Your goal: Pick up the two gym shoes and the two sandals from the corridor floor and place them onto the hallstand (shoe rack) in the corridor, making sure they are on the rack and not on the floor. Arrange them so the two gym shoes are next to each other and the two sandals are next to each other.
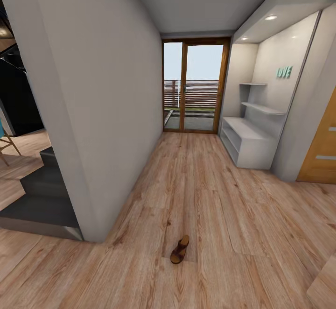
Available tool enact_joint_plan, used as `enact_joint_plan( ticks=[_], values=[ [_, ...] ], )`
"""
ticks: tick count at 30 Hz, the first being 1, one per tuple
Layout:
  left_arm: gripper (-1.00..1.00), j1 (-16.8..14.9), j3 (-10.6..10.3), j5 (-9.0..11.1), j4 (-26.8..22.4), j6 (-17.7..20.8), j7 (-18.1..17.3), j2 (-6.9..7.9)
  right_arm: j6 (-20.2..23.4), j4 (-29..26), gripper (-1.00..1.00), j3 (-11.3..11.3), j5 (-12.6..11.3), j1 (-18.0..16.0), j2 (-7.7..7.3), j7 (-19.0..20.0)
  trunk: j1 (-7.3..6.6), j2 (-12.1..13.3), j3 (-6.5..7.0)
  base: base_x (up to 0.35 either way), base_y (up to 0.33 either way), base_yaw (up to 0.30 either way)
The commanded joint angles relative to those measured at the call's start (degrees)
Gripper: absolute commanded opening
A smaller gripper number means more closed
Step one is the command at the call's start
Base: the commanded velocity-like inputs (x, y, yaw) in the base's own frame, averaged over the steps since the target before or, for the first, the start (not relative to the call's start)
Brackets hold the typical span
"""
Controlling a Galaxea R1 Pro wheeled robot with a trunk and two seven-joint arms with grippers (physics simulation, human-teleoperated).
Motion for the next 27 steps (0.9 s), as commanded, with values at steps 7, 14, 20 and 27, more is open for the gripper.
enact_joint_plan(
  ticks=[7, 14, 20, 27],
  values=[
    [1.00, -2.35, -0.47, -0.08, -2.24, -2.46, 0.04, -0.01, -2.45, -1.69, 1.00, -0.12, -0.10, -0.03, 0.04, -0.02, 0.00, -0.03, -0.06, 0.029, -0.054, 0.000],
    [1.00, -3.13, -0.48, -0.08, -4.51, -4.71, 0.04, -0.01, -2.67, -1.71, 1.00, -0.13, -0.09, -0.03, -0.01, -0.01, 0.00, -0.03, -0.06, 0.030, -0.292, 0.000],
    [1.00, -3.15, -0.50, -0.08, -6.45, -6.63, 0.03, -0.01, -2.69, -1.69, 1.00, -0.13, -0.09, -0.03, -0.03, -0.02, 0.00, -0.03, -0.06, 0.002, -0.339, 0.008],
    [1.00, -3.15, -0.48, -0.08, -13.77, -13.14, 0.03, -0.01, -2.70, -1.69, 1.00, -0.13, -0.09, -0.03, -0.01, -0.02, 0.00, -0.03, -0.06, 0.000, -0.343, 0.198]
  ],
)
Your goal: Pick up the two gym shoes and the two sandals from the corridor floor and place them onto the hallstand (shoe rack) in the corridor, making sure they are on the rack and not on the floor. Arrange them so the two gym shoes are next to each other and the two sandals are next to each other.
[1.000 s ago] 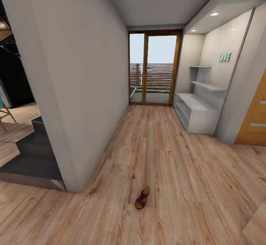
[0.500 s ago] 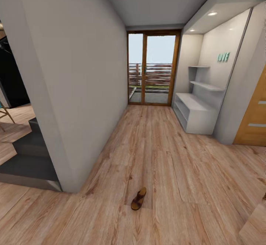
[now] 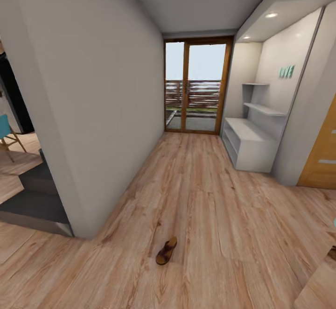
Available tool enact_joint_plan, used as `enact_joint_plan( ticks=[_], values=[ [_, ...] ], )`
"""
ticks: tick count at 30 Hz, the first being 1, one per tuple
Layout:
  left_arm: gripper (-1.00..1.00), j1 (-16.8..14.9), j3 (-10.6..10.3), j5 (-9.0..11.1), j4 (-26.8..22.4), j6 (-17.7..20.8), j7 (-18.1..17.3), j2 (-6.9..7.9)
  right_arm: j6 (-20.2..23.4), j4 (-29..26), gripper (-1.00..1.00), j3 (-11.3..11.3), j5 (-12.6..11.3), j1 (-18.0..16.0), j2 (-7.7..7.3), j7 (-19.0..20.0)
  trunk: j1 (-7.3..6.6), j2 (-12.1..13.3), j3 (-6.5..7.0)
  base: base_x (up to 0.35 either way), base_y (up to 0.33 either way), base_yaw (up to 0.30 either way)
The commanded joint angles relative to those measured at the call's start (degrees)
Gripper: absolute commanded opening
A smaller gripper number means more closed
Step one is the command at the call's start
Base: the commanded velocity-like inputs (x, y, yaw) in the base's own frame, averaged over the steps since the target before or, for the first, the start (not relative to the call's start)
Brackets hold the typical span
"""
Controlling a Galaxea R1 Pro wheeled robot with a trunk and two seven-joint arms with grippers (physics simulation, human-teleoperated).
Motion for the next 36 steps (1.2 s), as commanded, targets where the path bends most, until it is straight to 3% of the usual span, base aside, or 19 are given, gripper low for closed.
enact_joint_plan(
  ticks=[1, 9, 36],
  values=[
    [1.00, -0.05, -0.08, 0.00, 0.05, -0.19, 0.05, 0.00, -0.20, 0.04, 1.00, -0.01, -0.03, -0.02, -0.01, -0.01, 0.00, -0.03, -0.06, 0.000, -0.325, 0.267],
    [1.00, -0.05, -0.02, 0.00, 0.05, -0.19, 0.05, 0.00, -0.21, 0.04, 1.00, -0.01, -0.03, -0.02, -0.01, -0.01, 0.00, -0.03, -0.06, 0.000, -0.146, 0.281],
    [1.00, -0.05, 0.10, 0.09, 0.05, -0.19, 0.06, 0.08, -0.24, 0.04, 1.00, 0.00, -0.03, -0.02, 0.06, -0.01, 0.00, -0.03, -0.06, 0.000, -0.004, 0.287]
  ],
)
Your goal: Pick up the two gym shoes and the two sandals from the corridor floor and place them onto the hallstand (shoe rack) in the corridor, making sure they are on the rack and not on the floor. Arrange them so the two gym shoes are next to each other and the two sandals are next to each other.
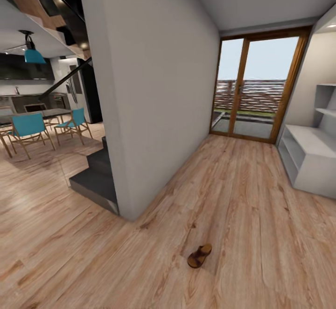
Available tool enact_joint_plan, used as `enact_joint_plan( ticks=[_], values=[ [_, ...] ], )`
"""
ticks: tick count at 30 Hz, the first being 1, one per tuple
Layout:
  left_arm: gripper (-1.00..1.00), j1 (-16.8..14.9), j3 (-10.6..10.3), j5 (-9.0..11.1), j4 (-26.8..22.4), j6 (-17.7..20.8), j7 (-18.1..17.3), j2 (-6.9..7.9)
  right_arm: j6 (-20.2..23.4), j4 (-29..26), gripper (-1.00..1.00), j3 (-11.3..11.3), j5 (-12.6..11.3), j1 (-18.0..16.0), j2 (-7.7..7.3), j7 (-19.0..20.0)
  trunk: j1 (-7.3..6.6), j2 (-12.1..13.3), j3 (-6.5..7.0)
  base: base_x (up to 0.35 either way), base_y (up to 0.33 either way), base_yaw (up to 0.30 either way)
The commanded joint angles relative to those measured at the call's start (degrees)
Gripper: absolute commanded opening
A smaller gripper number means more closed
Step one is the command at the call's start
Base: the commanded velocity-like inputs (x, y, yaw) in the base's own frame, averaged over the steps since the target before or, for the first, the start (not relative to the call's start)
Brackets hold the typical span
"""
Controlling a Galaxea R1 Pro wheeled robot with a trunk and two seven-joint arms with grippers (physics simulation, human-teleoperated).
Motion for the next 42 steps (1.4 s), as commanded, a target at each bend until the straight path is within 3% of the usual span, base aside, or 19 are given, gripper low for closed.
enact_joint_plan(
  ticks=[1, 32, 38, 42],
  values=[
    [1.00, -0.05, -0.06, 0.01, 0.07, -0.20, 0.04, 0.00, -0.19, 0.03, 1.00, -0.01, -0.03, -0.02, -0.01, -0.01, 0.00, -0.03, -0.06, 0.000, 0.000, 0.290],
    [1.00, -0.05, 0.03, 0.01, 0.07, -0.20, 0.04, 0.00, -0.19, 0.03, 1.00, 0.06, -0.03, -0.02, -0.01, -0.01, 0.00, -0.03, 0.89, 0.000, 0.000, 0.291],
    [1.00, -0.05, 0.03, 0.01, 0.07, -0.20, 0.04, 0.02, -0.19, 0.03, 1.00, 0.07, -0.03, -0.02, -0.01, -0.01, -1.32, 2.38, 2.18, 0.000, 0.000, 0.291],
    [1.00, -0.05, 0.03, 0.01, 0.07, -0.20, 0.04, 0.06, -0.19, 0.03, 1.00, 0.07, -0.02, -0.02, -0.01, -0.01, -1.32, 2.38, 2.33, 0.000, 0.000, 0.291]
  ],
)
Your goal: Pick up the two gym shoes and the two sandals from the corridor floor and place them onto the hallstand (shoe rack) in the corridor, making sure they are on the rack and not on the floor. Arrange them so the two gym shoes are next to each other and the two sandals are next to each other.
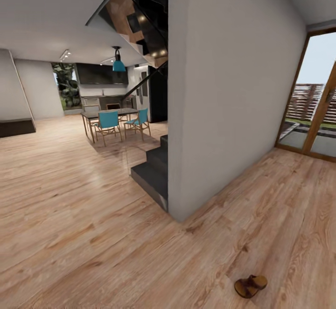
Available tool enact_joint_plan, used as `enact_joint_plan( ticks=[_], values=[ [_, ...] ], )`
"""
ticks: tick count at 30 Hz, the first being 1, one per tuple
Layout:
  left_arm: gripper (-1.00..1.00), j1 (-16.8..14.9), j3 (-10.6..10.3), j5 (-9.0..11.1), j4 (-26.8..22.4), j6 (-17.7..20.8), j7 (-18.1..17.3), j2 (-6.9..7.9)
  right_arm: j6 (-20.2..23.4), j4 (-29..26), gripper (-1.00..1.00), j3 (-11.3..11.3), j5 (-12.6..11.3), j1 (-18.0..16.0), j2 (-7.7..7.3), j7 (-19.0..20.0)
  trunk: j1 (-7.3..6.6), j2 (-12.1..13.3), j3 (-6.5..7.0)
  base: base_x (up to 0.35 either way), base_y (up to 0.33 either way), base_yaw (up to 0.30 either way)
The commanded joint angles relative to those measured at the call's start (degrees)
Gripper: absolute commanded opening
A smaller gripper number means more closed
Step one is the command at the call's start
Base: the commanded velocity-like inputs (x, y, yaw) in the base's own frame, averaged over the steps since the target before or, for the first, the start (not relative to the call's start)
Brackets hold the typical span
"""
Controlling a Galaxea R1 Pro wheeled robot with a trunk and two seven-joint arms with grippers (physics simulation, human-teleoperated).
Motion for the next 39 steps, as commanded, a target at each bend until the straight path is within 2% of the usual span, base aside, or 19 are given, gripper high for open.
enact_joint_plan(
  ticks=[1, 23, 39],
  values=[
    [1.00, -0.05, -0.05, 0.01, 0.07, -0.20, 0.04, 0.01, -0.19, 0.03, 1.00, 0.00, -0.03, -0.02, -0.01, -0.01, 0.00, -0.03, -0.02, 0.000, 0.000, 0.291],
    [1.00, -0.05, -0.05, 0.01, 0.07, -0.28, 0.04, 0.02, -0.19, 0.03, 1.00, 0.00, 0.04, -0.02, -0.01, -0.01, 0.00, -0.03, 0.80, 0.000, 0.000, 0.288],
    [1.00, -0.05, -0.03, 0.01, 0.07, -0.28, 0.04, 0.11, -0.19, 0.03, 1.00, 0.00, 0.05, -0.02, 0.00, -0.01, 3.51, -6.45, -1.46, 0.000, 0.000, 0.287]
  ],
)
